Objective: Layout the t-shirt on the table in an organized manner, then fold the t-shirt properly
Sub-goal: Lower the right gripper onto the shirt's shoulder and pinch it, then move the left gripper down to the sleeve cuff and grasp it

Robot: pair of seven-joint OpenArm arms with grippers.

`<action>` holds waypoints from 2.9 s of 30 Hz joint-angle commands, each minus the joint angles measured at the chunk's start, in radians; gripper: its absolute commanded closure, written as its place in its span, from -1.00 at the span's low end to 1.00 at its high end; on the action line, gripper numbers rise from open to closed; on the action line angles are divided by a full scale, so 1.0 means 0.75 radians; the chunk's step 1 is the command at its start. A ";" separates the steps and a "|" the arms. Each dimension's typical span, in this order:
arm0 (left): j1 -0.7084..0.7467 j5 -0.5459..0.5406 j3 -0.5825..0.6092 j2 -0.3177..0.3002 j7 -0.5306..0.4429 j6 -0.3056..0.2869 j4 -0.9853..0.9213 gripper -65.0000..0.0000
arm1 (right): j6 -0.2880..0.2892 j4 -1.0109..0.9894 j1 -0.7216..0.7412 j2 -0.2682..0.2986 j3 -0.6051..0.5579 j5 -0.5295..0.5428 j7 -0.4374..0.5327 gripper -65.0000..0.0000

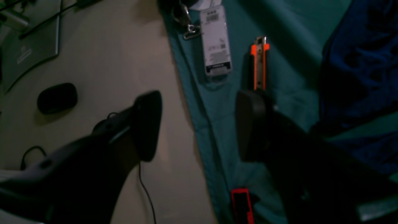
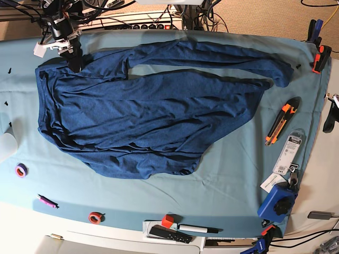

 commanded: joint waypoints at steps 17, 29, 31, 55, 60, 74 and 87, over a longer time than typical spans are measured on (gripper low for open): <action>-0.014 -0.006 -0.013 -0.034 -0.029 0.005 0.015 -0.11 | 0.087 0.001 -0.041 0.045 0.317 0.143 -0.195 0.20; -0.014 -0.006 -0.013 -0.034 -0.024 0.005 0.015 -0.11 | -0.270 -0.006 0.004 0.037 0.331 -0.130 -0.007 0.20; -0.014 -0.006 -0.013 -0.034 -0.024 0.005 0.015 -0.11 | -0.270 -0.006 0.011 0.037 0.327 -0.130 -0.009 0.20; -0.014 -0.006 -0.013 -0.033 -0.025 0.006 0.015 -0.11 | -0.144 -0.005 0.011 0.043 0.069 -0.188 -0.092 0.30; -0.013 -0.024 -0.013 0.001 -0.014 0.030 0.015 -0.11 | -0.060 -0.005 0.011 0.055 0.070 -0.096 -0.142 1.00; 0.254 -0.158 -0.013 0.248 0.001 0.070 -0.020 -0.11 | -0.051 -0.005 0.011 0.119 0.070 -0.085 -0.155 1.00; 0.267 -0.590 -0.013 0.277 0.124 -0.143 -0.520 -0.12 | -0.051 -0.005 0.011 0.119 0.070 -0.084 -0.156 1.00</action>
